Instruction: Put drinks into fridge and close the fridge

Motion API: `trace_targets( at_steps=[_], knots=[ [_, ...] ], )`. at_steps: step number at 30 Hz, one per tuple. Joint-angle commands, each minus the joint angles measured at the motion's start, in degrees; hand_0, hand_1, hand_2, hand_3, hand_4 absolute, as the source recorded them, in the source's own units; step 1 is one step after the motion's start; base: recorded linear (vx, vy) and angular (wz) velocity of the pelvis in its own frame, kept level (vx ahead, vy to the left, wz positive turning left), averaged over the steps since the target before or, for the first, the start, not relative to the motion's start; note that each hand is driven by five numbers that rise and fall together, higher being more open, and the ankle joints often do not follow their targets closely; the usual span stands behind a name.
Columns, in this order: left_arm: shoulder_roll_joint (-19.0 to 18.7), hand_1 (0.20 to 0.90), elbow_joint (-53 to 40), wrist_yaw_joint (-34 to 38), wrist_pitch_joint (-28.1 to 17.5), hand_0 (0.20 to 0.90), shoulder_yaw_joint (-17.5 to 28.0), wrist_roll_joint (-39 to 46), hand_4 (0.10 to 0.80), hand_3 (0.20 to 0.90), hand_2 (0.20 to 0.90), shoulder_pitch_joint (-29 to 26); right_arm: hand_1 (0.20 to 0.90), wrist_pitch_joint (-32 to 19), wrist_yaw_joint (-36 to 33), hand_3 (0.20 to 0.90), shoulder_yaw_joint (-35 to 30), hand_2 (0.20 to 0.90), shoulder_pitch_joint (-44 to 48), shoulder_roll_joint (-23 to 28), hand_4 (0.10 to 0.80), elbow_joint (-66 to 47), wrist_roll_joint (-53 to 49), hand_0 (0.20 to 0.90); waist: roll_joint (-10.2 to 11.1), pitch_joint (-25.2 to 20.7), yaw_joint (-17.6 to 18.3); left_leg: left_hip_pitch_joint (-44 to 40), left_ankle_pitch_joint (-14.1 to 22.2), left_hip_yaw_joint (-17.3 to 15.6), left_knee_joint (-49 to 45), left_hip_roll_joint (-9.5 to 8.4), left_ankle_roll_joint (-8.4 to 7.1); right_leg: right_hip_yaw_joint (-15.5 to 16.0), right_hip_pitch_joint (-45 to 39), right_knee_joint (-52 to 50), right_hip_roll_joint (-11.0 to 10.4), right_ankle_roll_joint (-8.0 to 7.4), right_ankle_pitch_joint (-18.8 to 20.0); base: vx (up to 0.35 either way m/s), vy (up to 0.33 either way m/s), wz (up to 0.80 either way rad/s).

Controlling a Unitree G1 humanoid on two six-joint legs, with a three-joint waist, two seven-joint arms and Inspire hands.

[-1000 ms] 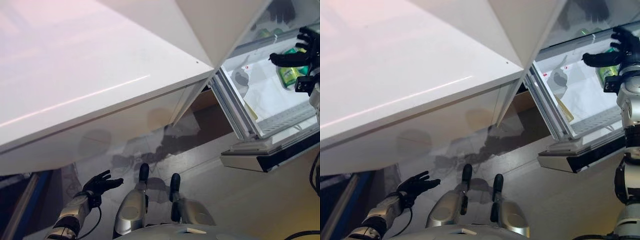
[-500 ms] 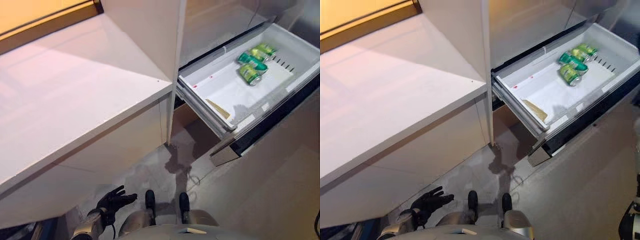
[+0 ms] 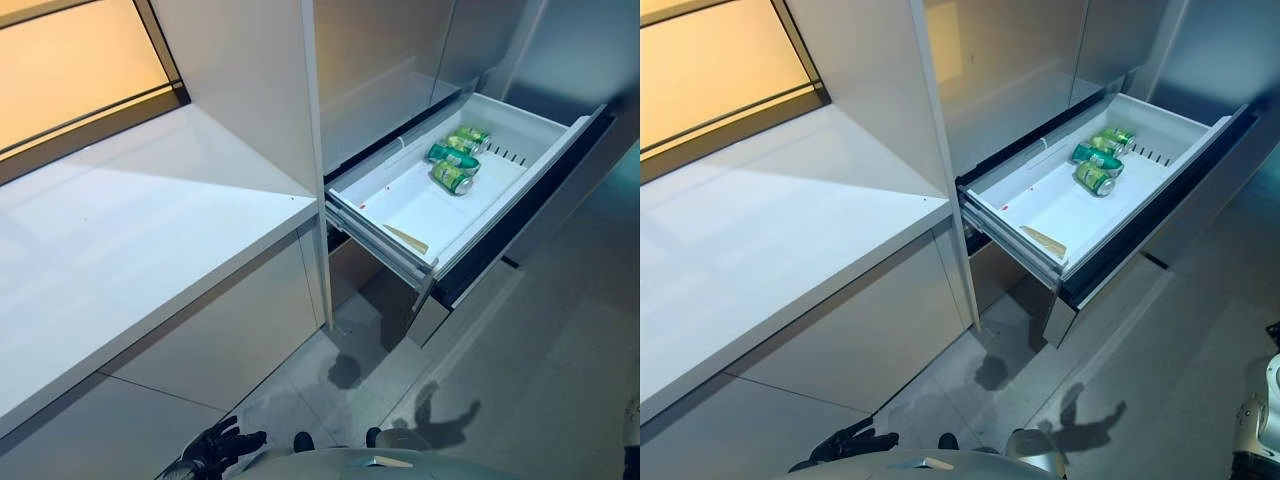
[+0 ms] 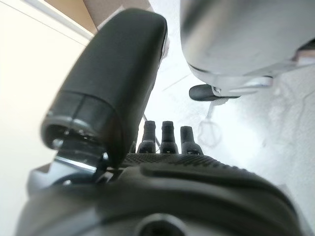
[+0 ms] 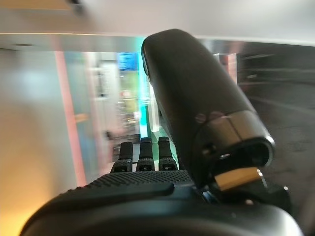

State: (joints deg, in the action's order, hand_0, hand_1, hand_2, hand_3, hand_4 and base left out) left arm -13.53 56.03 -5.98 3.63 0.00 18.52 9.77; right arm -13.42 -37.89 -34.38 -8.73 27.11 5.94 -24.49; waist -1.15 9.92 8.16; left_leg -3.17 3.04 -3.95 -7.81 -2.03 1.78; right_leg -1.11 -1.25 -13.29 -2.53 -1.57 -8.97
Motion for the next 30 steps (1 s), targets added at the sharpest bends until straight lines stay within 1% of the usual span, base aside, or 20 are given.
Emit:
trace_targets(
  at_steps=[1, 2, 5, 6, 8, 9, 14, 15, 17, 18, 19, 21, 25, 28, 29, 30],
  knots=[
    [-2.51, 0.9, 0.04, 1.05, -0.77, 0.9, 0.58, 0.31, 0.8, 0.9, 0.9, -1.33, 0.9, -1.54, 7.0, 0.9, 1.02, 0.9, 2.11, 2.43, 0.8, -2.25, -1.4, 0.9, 1.08, 1.13, -1.17, 4.08, 13.55, 3.28, -14.26, -2.59, 3.71, 1.77, 4.33, -9.59, 0.71, 2.79, -3.82, 0.0, 0.0, 0.0],
    [-2.52, 0.9, 0.04, 1.25, -0.65, 0.9, 0.41, 0.47, 0.8, 0.9, 0.9, -1.44, 0.9, -1.32, 7.71, 0.9, 1.5, 0.9, 2.08, 2.38, 0.8, -1.68, -1.58, 0.9, 1.09, 1.35, -1.15, 4.53, 13.71, 3.24, -14.9, -2.62, 3.77, 1.75, 4.66, -10.11, 0.63, 2.86, -3.92, 0.0, 0.0, 0.0],
    [-3.33, 0.9, 0.01, 2.41, 0.49, 0.9, -0.56, 2.12, 0.8, 0.9, 0.9, -3.09, 0.9, 0.73, 12.29, 0.9, 5.59, 0.9, 3.35, 2.99, 0.8, 2.24, -2.59, 0.9, 1.02, 3.04, -1.13, 8.06, 13.81, 2.99, -18.04, -2.52, 4.03, 2.03, 7.92, -13.57, 0.22, 3.48, -4.28, -0.04, 0.012, 0.03],
    [-4.0, 0.9, -0.08, 3.29, 1.36, 0.9, -1.28, 3.06, 0.8, 0.9, 0.9, -4.18, 0.9, 2.24, 14.86, 0.9, 7.89, 0.9, 4.72, 3.87, 0.8, 3.99, -2.5, 0.9, 0.97, 3.71, -1.29, 9.27, 13.45, 2.93, -18.7, -2.44, 4.0, 2.16, 9.06, -14.44, 0.29, 3.68, -4.21, -0.024, 0.007, 0.03],
    [-4.4, 0.9, -0.1, 3.76, 1.61, 0.9, -1.66, 3.49, 0.8, 0.9, 0.9, -4.68, 0.9, 3.41, 16.2, 0.9, 9.46, 0.9, 5.63, 4.7, 0.8, 4.7, -2.15, 0.9, 0.95, 4.14, -1.41, 10.08, 13.27, 2.93, -19.23, -2.42, 4.0, 2.2, 9.93, -15.16, 0.29, 3.76, -4.2, 0.0, 0.0, 0.0],
    [-4.9, 0.9, -0.15, 4.85, 2.17, 0.9, -2.44, 4.06, 0.8, 0.9, 0.9, -5.86, 0.9, 5.28, 18.48, 0.9, 12.09, 0.9, 7.25, 6.16, 0.8, 5.92, -1.69, 0.9, 1.05, 4.94, -1.8, 11.66, 13.05, 3.19, -20.39, -2.53, 4.04, 2.26, 11.23, -16.29, 0.32, 4.01, -4.18, 0.0, 0.0, 0.0],
    [-6.02, 0.9, -0.08, 7.2, 2.81, 0.9, -3.99, 4.72, 0.8, 0.9, 0.9, -9.27, 0.9, 7.91, 22.07, 0.9, 17.93, 0.9, 13.21, 10.03, 0.8, 8.36, -1.96, 0.9, 1.11, 7.44, -2.72, 16.02, 12.56, 3.81, -23.32, -2.8, 3.88, 2.88, 15.33, -19.91, 0.24, 4.53, -4.42, -0.052, -0.023, 0.04],
    [-6.27, 0.9, -0.3, 7.67, 3.16, 0.9, -4.35, 5.0, 0.8, 0.9, 0.9, -10.08, 0.9, 8.48, 22.86, 0.9, 19.12, 0.9, 14.61, 10.56, 0.8, 8.54, -1.68, 0.9, 1.08, 8.09, -2.9, 17.32, 12.49, 3.89, -24.21, -2.88, 3.83, 2.99, 16.48, -20.8, 0.18, 4.59, -4.46, -0.133, -0.035, 0.06],
    [-7.09, 0.9, -1.16, 8.8, 4.38, 0.9, -5.66, 5.65, 0.8, 0.9, 0.9, -12.48, 0.9, 10.15, 24.26, 0.9, 23.61, 0.9, 19.64, 12.04, 0.8, 8.38, -0.36, 0.9, 0.94, 10.21, -3.78, 20.56, 12.09, 4.27, -26.33, -3.17, 3.54, 3.22, 19.43, -22.76, 0.25, 4.71, -4.21, -0.137, -0.04, 0.05],
    [-7.15, 0.9, -1.21, 8.85, 4.44, 0.9, -5.68, 5.7, 0.8, 0.9, 0.9, -12.65, 0.9, 10.44, 24.38, 0.9, 23.96, 0.9, 20.1, 12.12, 0.8, 8.48, -0.25, 0.9, 0.94, 10.3, -3.78, 20.83, 12.08, 4.28, -26.49, -3.18, 3.52, 3.24, 19.68, -22.89, 0.26, 4.71, -4.21, -0.104, -0.035, 0.06],
    [-7.67, 0.9, -1.55, 9.16, 4.9, 0.9, -6.41, 6.35, 0.8, 0.9, 0.9, -14.05, 0.9, 10.93, 24.7, 0.9, 27.02, 0.9, 23.65, 12.62, 0.8, 8.96, 0.71, 0.9, 0.9, 11.33, -4.22, 22.14, 11.7, 4.41, -27.01, -3.32, 3.43, 3.37, 21.03, -23.42, 0.41, 4.73, -3.95, -0.1, -0.031, 0.05],
    [-8.11, 0.9, -1.57, 9.21, 5.33, 0.9, -7.23, 6.9, 0.8, 0.9, 0.9, -15.57, 0.9, 12.16, 25.88, 0.9, 30.41, 0.9, 27.91, 13.17, 0.8, 9.92, 2.61, 0.9, 0.83, 12.37, -4.68, 23.65, 11.31, 4.51, -27.61, -3.42, 3.19, 3.56, 22.26, -23.72, 0.55, 4.77, -3.64, -0.106, -0.03, 0.01],
    [-8.07, 0.9, -1.42, 9.34, 5.37, 0.9, -8.74, 7.56, 0.8, 0.9, 0.9, -17.52, 0.9, 11.22, 27.8, 0.9, 36.55, 0.9, 34.66, 14.12, 0.8, 11.91, 5.79, 0.9, 0.61, 14.0, -5.59, 24.68, 10.56, 4.83, -27.58, -3.41, 2.9, 3.9, 23.36, -23.78, 0.74, 4.61, -3.16, -0.059, -0.011, -0.04],
    [-7.45, 0.9, -1.25, 10.27, 5.07, 0.9, -9.95, 8.64, 0.8, 0.9, 0.9, -19.21, 0.9, 10.66, 29.76, 0.9, 41.38, 0.9, 40.58, 13.76, 0.8, 12.22, 7.5, 0.9, 0.37, 14.74, -6.16, 25.3, 9.43, 4.74, -26.75, -3.41, 2.55, 4.01, 23.9, -22.81, 0.82, 4.55, -2.27, -0.057, 0.014, -0.1],
    [-7.36, 0.9, -1.25, 10.38, 5.02, 0.9, -10.07, 8.77, 0.8, 0.9, 0.9, -19.37, 0.9, 10.59, 29.78, 0.9, 41.95, 0.9, 41.25, 13.68, 0.8, 12.23, 7.39, 0.9, 0.34, 15.0, -6.25, 25.32, 9.72, 4.68, -27.14, -3.41, 2.51, 4.0, 23.9, -23.17, 0.82, 4.54, -2.55, -0.054, 0.027, 0.0],
    [-7.02, 0.9, -1.3, 10.62, 4.86, 0.9, -10.46, 9.26, 0.8, 0.9, 0.9, -20.06, 0.9, 10.49, 30.67, 0.9, 44.13, 0.9, 43.91, 13.05, 0.8, 11.94, 7.2, 0.9, 0.21, 15.37, -6.59, 25.89, 9.64, 4.65, -27.51, -3.51, 2.33, 4.1, 24.3, -23.44, 0.73, 4.51, -2.57, -0.038, 0.021, 0.01]
  ],
)
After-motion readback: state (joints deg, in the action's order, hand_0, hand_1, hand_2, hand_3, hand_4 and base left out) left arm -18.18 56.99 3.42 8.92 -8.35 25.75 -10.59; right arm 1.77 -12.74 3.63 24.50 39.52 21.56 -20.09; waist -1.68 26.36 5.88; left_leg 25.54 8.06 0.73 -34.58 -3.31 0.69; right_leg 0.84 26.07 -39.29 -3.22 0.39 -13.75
